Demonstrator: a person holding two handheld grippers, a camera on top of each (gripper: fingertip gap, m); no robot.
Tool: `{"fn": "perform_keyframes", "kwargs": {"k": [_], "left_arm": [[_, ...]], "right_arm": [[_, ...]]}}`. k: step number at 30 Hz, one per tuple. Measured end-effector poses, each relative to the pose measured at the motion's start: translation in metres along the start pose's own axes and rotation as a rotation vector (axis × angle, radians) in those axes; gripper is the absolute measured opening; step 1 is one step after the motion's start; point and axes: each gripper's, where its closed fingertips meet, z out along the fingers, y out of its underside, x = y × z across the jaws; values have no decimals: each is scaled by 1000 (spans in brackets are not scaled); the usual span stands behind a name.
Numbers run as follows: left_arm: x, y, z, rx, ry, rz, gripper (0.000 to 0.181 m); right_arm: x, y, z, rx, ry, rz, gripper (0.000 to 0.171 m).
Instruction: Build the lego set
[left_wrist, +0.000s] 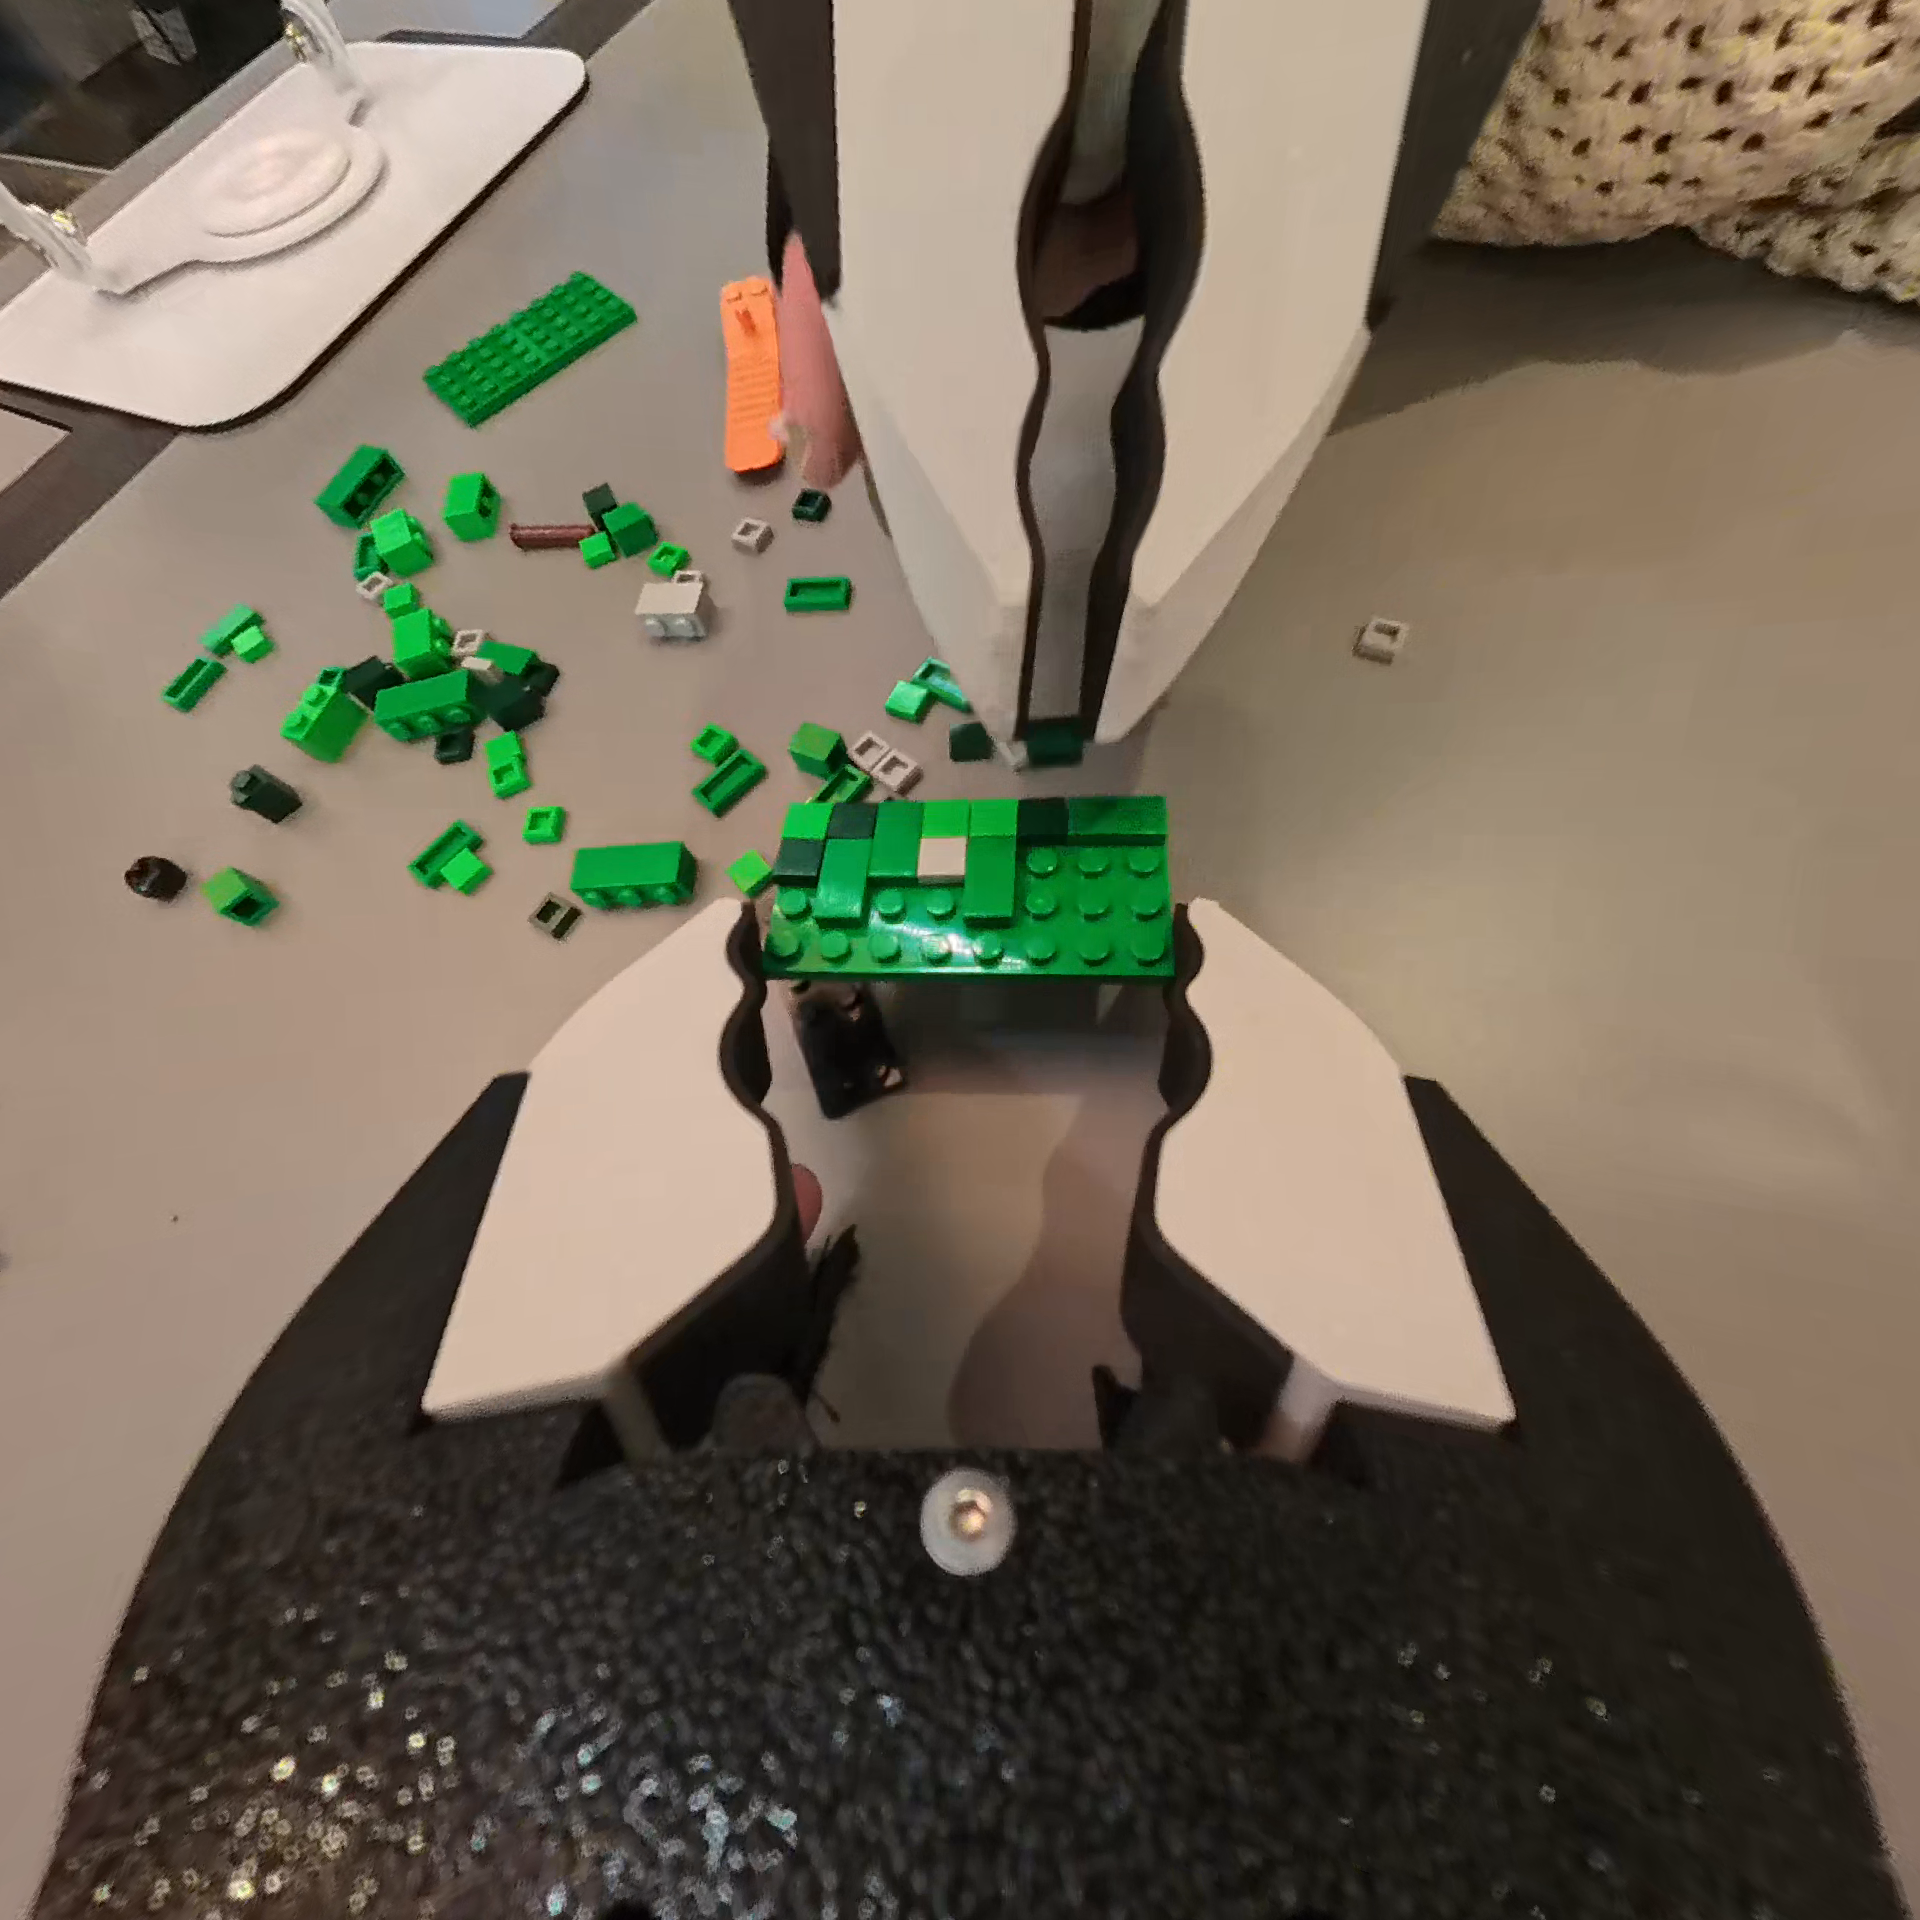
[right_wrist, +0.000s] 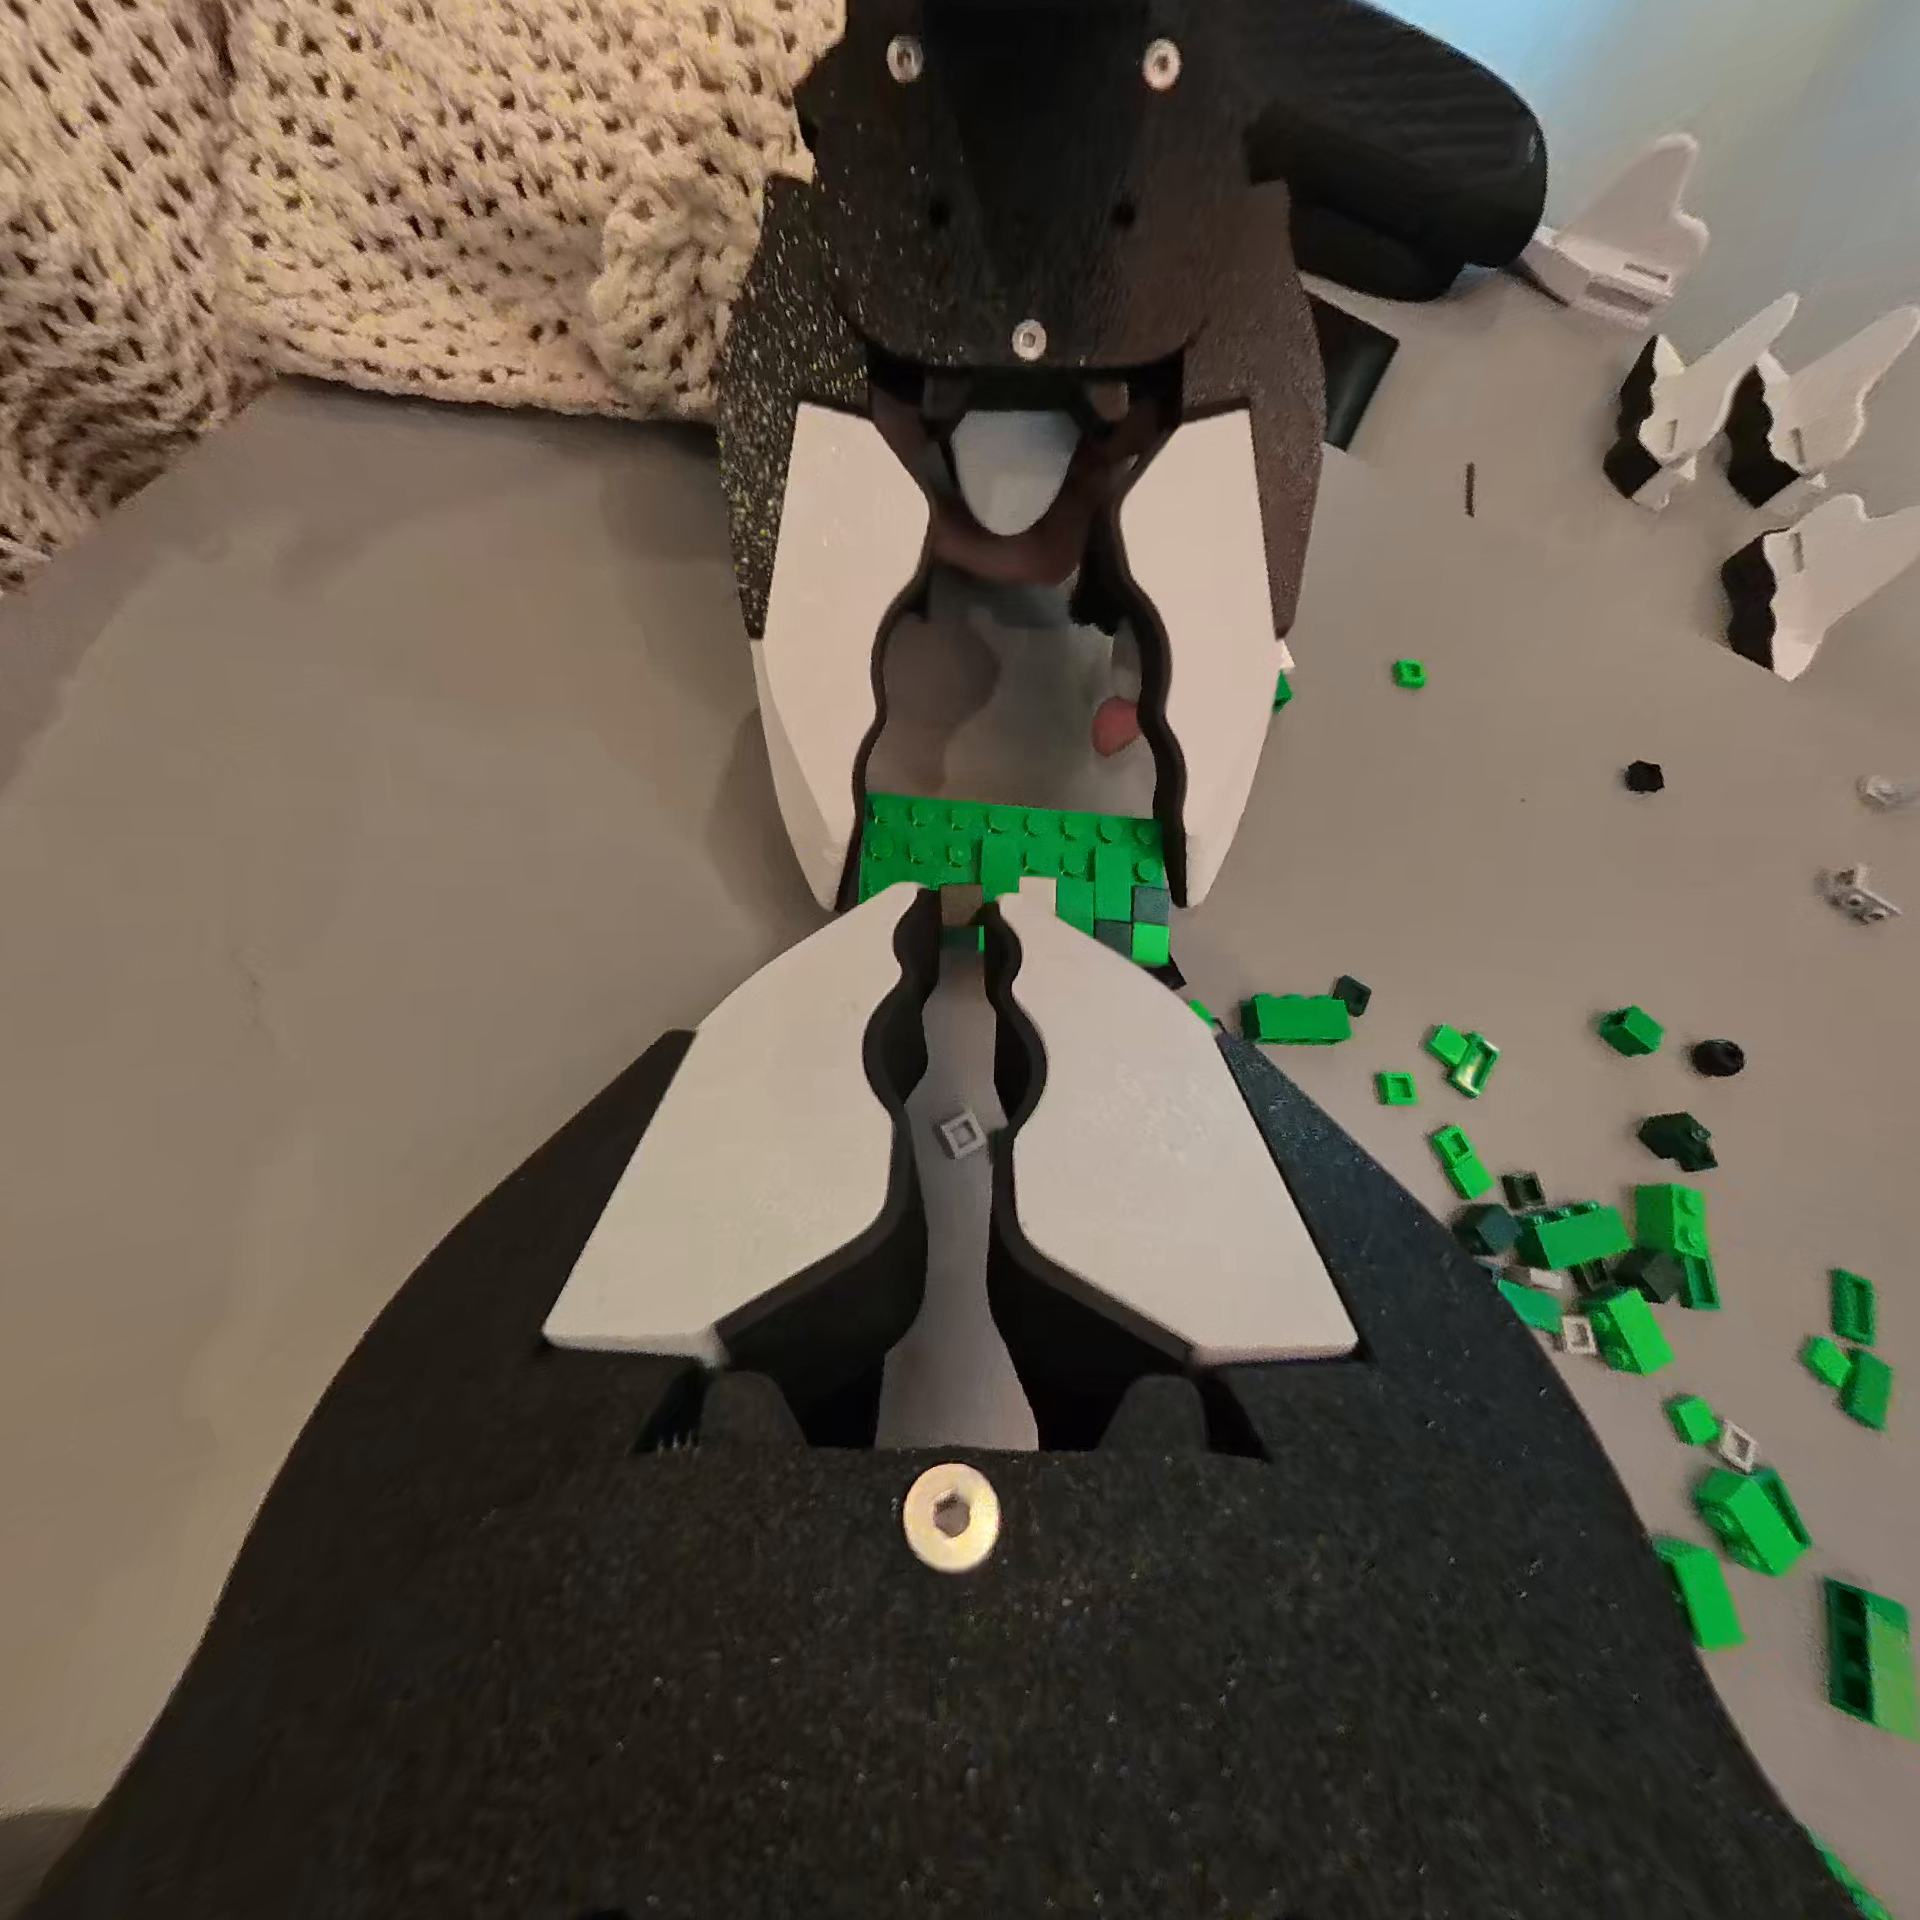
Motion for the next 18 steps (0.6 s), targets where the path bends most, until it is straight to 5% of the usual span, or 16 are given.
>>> {"fn": "perform_keyframes", "kwargs": {"k": [18], "left_arm": [[2,0,1,-5,3,12,74]], "right_arm": [[-3,7,16,-92,24,-13,7]]}}
